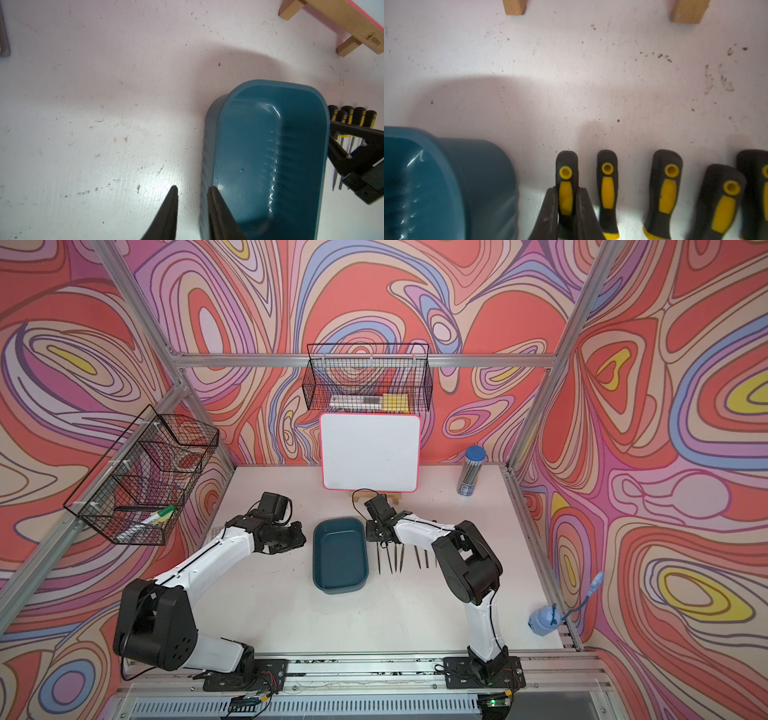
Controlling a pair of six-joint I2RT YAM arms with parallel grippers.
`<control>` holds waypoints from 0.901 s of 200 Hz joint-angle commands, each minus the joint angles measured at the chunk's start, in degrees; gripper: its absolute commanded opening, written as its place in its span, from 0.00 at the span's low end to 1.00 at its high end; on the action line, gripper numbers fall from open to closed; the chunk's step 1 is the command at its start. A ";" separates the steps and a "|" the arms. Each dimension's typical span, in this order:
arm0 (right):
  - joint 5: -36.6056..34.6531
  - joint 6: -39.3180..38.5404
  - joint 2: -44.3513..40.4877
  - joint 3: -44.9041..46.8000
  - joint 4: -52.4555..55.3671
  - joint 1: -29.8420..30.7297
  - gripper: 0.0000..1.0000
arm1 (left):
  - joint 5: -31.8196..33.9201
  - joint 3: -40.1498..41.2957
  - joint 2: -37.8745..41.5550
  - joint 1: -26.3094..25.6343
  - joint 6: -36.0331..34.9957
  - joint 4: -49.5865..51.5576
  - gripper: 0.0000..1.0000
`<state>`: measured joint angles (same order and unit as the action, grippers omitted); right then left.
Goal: Take the file tool out of the storage box
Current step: Place the file tool at the center of the board, then reset both arms
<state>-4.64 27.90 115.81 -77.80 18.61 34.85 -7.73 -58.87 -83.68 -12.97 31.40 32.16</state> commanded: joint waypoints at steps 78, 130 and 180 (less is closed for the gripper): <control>-0.68 -0.82 -1.24 -1.28 -0.59 0.17 0.34 | 0.95 -0.18 0.36 0.32 -1.38 0.75 0.30; -9.24 -7.19 -11.59 1.46 -5.44 0.13 0.54 | 7.57 2.03 1.89 0.40 -5.60 -3.96 0.37; -19.37 -12.26 -23.89 13.14 -14.38 -4.95 0.98 | 24.15 14.66 11.67 1.07 -12.20 -24.57 0.61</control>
<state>-16.95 18.61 96.29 -70.46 9.26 33.41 5.10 -48.95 -77.28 -12.73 24.10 20.53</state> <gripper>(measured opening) 0.900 0.517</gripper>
